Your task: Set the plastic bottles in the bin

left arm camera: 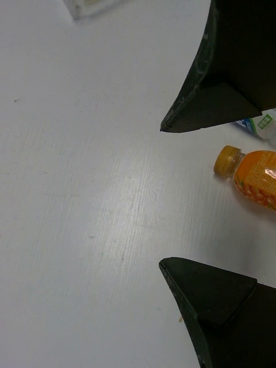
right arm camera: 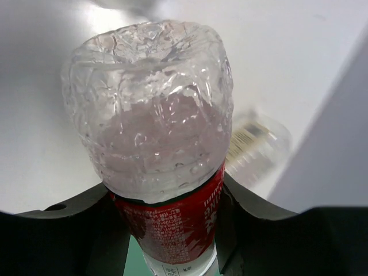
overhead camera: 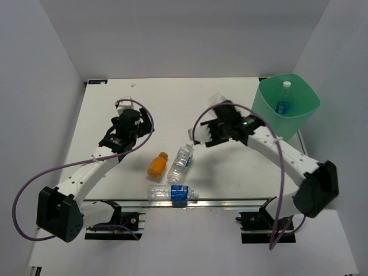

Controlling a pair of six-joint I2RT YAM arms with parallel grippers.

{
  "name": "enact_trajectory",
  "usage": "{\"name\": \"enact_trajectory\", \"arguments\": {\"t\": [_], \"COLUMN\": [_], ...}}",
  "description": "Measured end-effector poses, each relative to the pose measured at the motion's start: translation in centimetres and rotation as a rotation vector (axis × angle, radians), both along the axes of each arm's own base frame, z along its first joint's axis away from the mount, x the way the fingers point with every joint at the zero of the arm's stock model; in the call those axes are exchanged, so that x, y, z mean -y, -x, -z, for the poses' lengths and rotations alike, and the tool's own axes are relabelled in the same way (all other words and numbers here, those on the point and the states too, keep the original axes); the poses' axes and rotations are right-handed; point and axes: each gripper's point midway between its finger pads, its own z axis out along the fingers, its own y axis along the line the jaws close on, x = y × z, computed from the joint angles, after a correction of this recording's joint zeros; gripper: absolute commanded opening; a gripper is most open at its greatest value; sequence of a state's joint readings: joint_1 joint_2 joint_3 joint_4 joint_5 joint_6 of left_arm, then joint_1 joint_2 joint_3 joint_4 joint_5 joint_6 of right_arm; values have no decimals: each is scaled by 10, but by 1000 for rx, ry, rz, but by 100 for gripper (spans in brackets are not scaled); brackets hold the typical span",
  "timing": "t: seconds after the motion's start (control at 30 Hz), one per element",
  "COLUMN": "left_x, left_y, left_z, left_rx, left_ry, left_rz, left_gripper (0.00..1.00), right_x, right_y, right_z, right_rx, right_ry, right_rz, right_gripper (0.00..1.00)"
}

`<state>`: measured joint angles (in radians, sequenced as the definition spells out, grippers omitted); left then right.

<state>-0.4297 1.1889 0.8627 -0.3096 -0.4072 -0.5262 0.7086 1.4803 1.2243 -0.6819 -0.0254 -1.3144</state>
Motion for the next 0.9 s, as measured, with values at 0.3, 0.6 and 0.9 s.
{"name": "enact_trajectory", "arguments": {"t": [0.3,0.6,0.9], "left_x": [-8,-15,-6], "left_y": [-9,-1,0], "left_z": [-72,-91,-72], "left_rx": [186,256,202], "left_ry": [19,38,37], "left_rz": [-34,-49,2], "left_gripper": [98,98,98], "right_x": [80,191,268], "right_y": [-70,-122,-149], "right_z": [-221,-306,-234], "right_rx": [491,623,426], "right_ry": [-727,-1276,-1399], "right_rz": [425,923,1365], "right_gripper": [36,42,89]}}
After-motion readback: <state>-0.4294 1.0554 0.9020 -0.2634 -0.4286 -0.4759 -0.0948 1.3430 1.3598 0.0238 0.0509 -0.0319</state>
